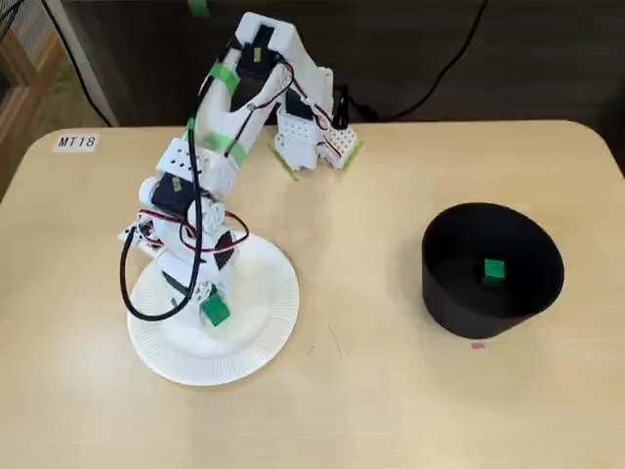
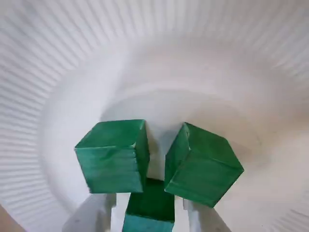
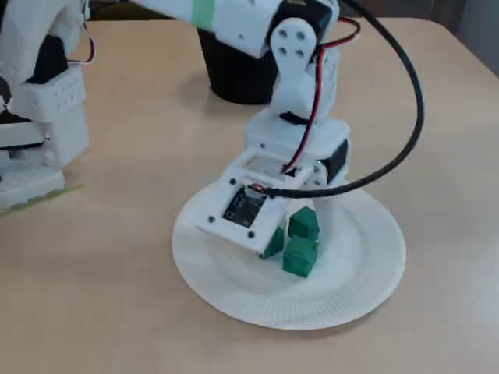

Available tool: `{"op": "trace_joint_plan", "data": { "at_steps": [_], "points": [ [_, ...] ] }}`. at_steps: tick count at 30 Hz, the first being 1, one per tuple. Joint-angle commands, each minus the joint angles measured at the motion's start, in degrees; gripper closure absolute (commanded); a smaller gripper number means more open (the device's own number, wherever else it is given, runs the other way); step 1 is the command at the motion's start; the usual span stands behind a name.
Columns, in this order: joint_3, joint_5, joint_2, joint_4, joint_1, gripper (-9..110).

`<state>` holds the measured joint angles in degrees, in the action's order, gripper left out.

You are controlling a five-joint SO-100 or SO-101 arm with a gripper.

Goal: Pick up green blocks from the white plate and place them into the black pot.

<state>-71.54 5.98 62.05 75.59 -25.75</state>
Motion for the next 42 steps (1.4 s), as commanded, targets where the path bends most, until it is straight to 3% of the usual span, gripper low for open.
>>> {"op": "trace_joint_plan", "data": {
  "at_steps": [1,4,12,17,24,27,31,37,42],
  "points": [
    [2.5,0.8,0.2,-1.9,0.9,90],
    [2.5,2.7,-0.7,-3.7,1.1,104],
    [2.7,1.9,0.8,-7.0,1.5,104],
    [2.7,2.2,12.1,-12.3,3.0,104],
    [13.5,3.4,25.7,-16.7,16.7,104],
    [2.4,-0.6,35.6,-20.7,27.3,104],
    [-27.7,1.5,52.8,-41.7,42.3,104],
    [-41.3,-2.6,53.6,-54.4,56.9,104],
    [-48.5,-4.7,52.1,-58.2,60.7,104]
  ]
}}
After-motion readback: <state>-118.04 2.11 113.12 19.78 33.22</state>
